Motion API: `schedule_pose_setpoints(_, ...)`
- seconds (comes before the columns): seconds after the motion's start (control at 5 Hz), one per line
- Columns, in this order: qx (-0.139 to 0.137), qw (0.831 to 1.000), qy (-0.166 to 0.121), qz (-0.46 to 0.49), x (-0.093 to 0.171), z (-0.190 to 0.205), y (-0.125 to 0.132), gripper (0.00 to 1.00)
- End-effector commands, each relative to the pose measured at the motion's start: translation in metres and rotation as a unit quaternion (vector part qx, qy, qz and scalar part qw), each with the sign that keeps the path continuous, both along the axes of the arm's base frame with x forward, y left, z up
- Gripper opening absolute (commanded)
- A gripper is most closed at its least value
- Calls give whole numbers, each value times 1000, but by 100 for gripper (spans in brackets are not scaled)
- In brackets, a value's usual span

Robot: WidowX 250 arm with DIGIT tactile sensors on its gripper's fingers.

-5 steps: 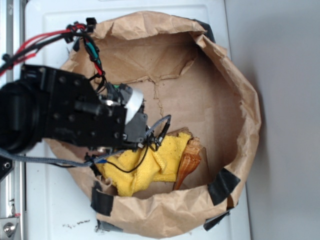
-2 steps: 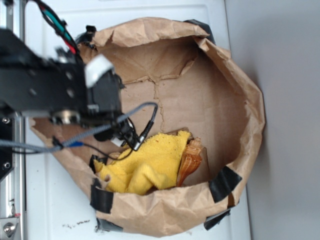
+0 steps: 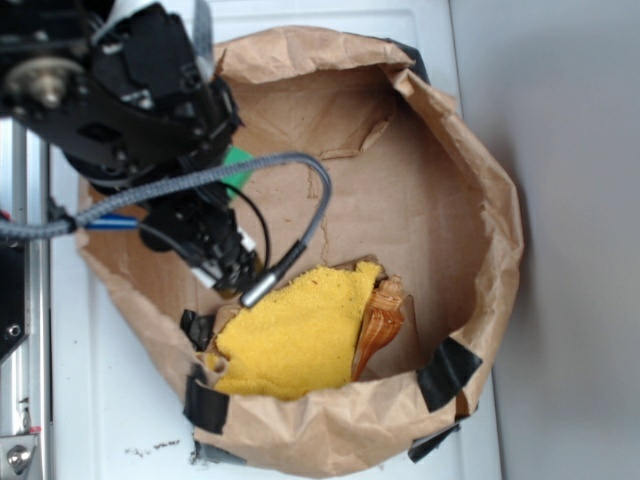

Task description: Grab the green block.

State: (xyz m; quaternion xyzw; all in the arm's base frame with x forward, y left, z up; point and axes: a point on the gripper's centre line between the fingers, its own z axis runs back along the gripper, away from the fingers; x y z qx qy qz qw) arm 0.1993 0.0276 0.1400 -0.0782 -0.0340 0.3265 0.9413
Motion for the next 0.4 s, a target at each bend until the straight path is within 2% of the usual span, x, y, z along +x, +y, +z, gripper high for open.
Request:
schedule_pose_setpoints(0.0, 32, 994, -26, -99, 9, 31, 9, 0)
schedule_pose_setpoints(0.2, 108, 988, -26, -107, 11, 32, 2, 0)
